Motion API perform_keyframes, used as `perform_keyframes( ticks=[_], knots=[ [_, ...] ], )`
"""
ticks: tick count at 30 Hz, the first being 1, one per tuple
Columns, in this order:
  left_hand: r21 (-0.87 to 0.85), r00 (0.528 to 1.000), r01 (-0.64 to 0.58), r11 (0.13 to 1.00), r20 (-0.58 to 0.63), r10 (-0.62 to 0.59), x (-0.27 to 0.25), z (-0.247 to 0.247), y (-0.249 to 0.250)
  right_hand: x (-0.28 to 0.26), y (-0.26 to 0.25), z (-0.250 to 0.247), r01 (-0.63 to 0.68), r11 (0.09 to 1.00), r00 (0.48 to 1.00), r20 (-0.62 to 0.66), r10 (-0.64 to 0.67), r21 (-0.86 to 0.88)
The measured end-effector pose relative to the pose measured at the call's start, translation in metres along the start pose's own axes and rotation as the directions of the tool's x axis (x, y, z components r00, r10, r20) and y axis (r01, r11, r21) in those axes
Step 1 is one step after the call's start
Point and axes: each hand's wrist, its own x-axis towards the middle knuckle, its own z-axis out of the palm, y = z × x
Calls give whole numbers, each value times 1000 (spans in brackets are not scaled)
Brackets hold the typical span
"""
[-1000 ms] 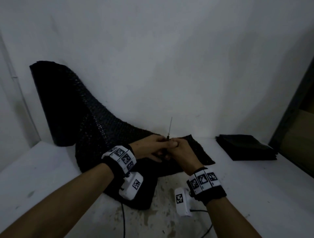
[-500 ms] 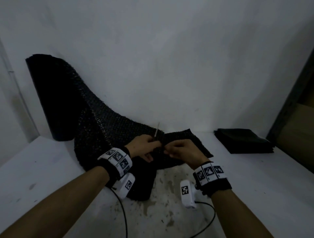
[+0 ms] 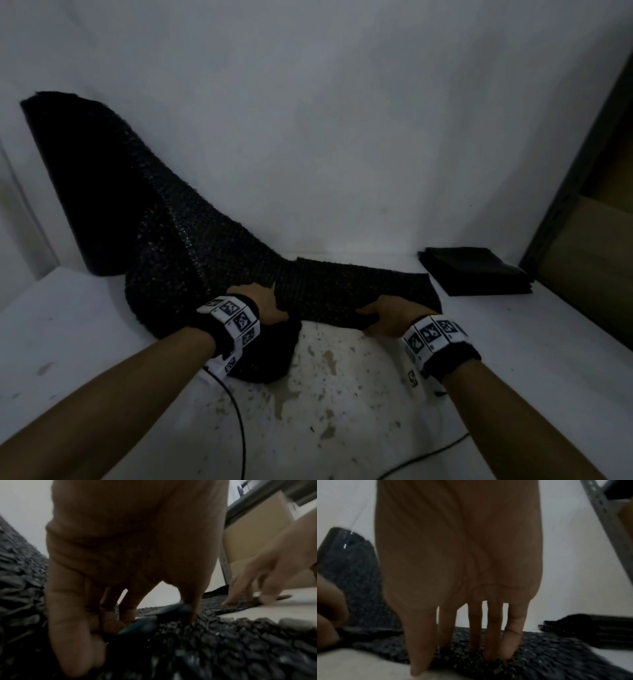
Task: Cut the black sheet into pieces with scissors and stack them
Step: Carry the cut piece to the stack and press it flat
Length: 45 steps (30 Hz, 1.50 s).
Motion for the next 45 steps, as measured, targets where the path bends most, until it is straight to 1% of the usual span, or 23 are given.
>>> perform_keyframes(
  ticks=[4, 6, 8, 9, 10, 12, 13, 15, 17, 19, 20, 21, 23, 27, 29, 32, 34, 36, 37, 39, 41, 43, 45],
  knots=[
    [30, 1000, 18, 999, 15, -19, 6, -2, 1, -10, 8, 2, -36, 999, 999, -21, 36, -7],
    [73, 997, 33, 997, -75, -27, 3, -4, 7, -13, 9, 2, -56, 998, 998, -22, 56, -32],
    [78, 975, 27, 997, -220, -10, -1, -5, 19, -14, 9, 4, -60, 997, 998, -39, 58, -53],
    [47, 959, -24, 999, -280, 36, -2, -5, 27, -15, 7, 4, -61, 997, 997, -49, 58, -55],
    [7, 944, -123, 992, -309, 119, -2, -5, 36, -16, 5, 4, -58, 997, 997, -55, 55, -56],
    [-125, 914, -350, 929, -263, 309, -1, -5, 57, -19, -2, 2, -58, 997, 998, -38, 56, -51],
    [-198, 904, -413, 889, -205, 375, 0, -5, 69, -20, -5, 1, -58, 998, 998, -27, 57, -35],
    [-260, 877, -479, 838, -123, 464, -1, -2, 92, -20, -5, -1, -22, 994, 1000, -1, 22, 109],
    [-200, 861, -508, 838, -69, 505, -1, 1, 108, -21, -2, -2, 6, 925, 997, 68, -34, 381],
    [-120, 868, -493, 862, -2, 496, 1, 2, 114, -28, 8, -4, 5, 850, 997, 64, -46, 527],
    [-101, 874, -482, 870, 21, 486, 1, 1, 113, -32, 15, -5, 24, 849, 999, 24, -43, 527],
    [-95, 880, -469, 878, 34, 474, 1, -1, 110, -36, 24, -7, 37, 887, 999, -32, -25, 460],
    [-97, 888, -453, 886, 40, 458, 2, -6, 102, -42, 45, -9, 8, 967, 997, -72, 11, 255],
    [-109, 894, -446, 888, -5, 448, 8, -7, 85, -51, 73, 2, -84, 988, 994, 84, 73, 130],
    [-131, 871, -491, 861, -59, 487, 5, -5, 82, -56, 74, 7, -81, 987, 994, 80, 70, 136],
    [-180, 786, -616, 767, -93, 611, -3, -5, 83, -57, 72, 8, -82, 982, 996, 52, 74, 172],
    [-200, 770, -636, 745, -99, 631, -6, -5, 81, -56, 70, 9, -87, 977, 996, 43, 81, 193],
    [-236, 784, -620, 748, -138, 606, -5, 0, 77, -55, 67, 9, -107, 958, 994, 57, 95, 266],
    [-271, 793, -608, 746, -161, 588, -4, 2, 74, -55, 68, 9, -120, 927, 992, 70, 102, 355],
    [-347, 822, -567, 747, -177, 542, 0, 7, 65, -55, 70, 10, -128, 822, 991, 95, 90, 555],
    [-420, 851, -522, 743, -192, 490, 3, 9, 57, -58, 72, 10, -110, 757, 993, 94, 64, 644],
    [-536, 888, -454, 712, -212, 407, 5, 7, 55, -59, 75, 13, -79, 793, 995, 90, 31, 604],
    [-673, 952, -291, 680, -134, 275, 5, 1, 56, -60, 79, 17, -31, 866, 993, 111, -28, 499]
  ],
)
